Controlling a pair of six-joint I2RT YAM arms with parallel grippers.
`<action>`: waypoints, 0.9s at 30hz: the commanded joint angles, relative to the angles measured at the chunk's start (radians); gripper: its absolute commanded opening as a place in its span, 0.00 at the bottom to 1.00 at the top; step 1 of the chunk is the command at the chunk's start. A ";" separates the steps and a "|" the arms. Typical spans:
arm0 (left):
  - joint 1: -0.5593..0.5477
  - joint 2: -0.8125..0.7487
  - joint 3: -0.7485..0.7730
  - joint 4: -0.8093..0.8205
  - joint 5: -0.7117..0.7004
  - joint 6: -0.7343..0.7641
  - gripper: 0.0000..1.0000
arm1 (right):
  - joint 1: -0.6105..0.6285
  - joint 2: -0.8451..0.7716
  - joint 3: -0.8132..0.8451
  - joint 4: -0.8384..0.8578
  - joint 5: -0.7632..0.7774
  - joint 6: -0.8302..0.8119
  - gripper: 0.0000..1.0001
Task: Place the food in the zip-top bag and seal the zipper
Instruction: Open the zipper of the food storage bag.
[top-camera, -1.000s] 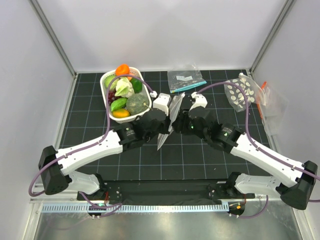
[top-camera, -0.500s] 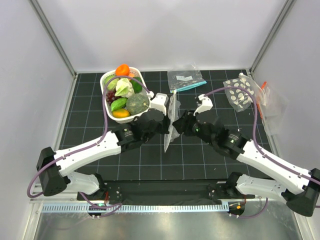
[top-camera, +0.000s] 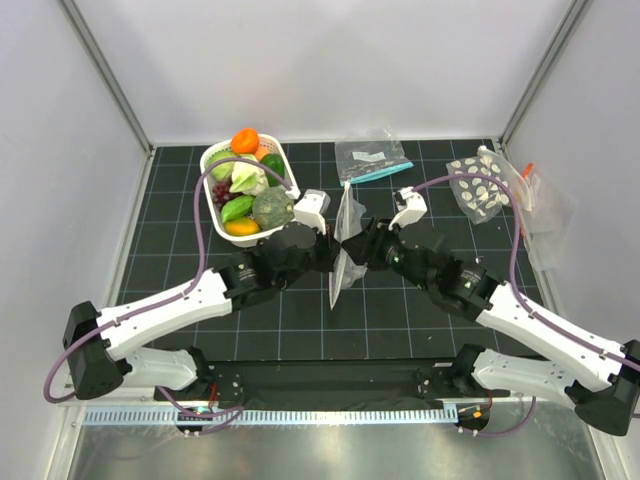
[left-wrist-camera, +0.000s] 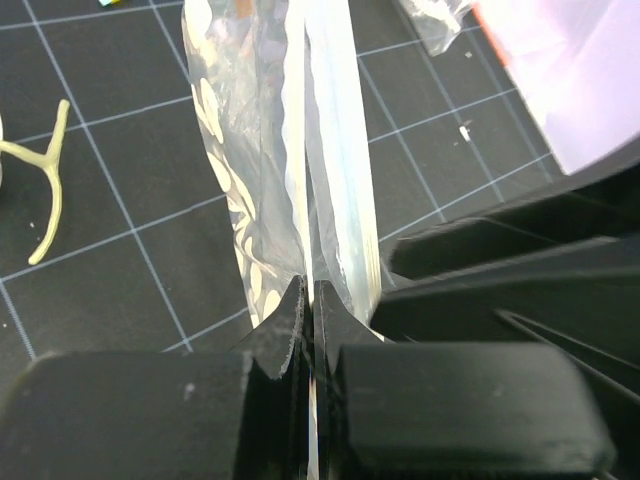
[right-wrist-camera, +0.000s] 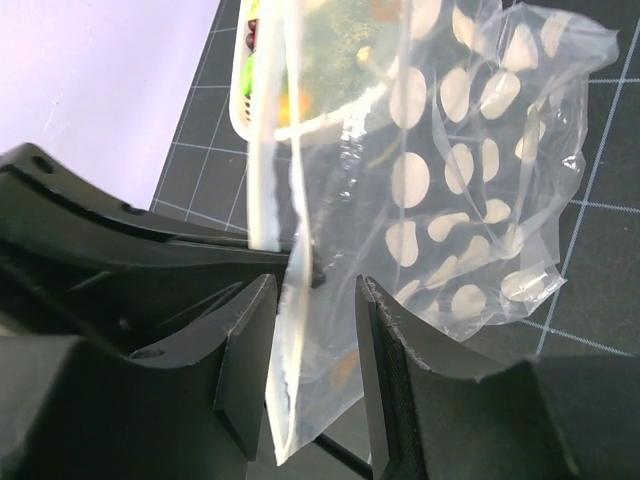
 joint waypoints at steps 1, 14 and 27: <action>0.005 -0.055 -0.007 0.084 0.014 -0.007 0.00 | 0.005 -0.006 0.009 0.048 -0.005 0.020 0.44; 0.005 -0.073 -0.030 0.118 0.065 -0.012 0.00 | 0.005 0.022 0.008 0.132 -0.125 0.007 0.38; 0.013 -0.037 0.062 -0.070 -0.079 -0.015 0.00 | 0.005 0.040 0.136 -0.136 0.118 -0.019 0.01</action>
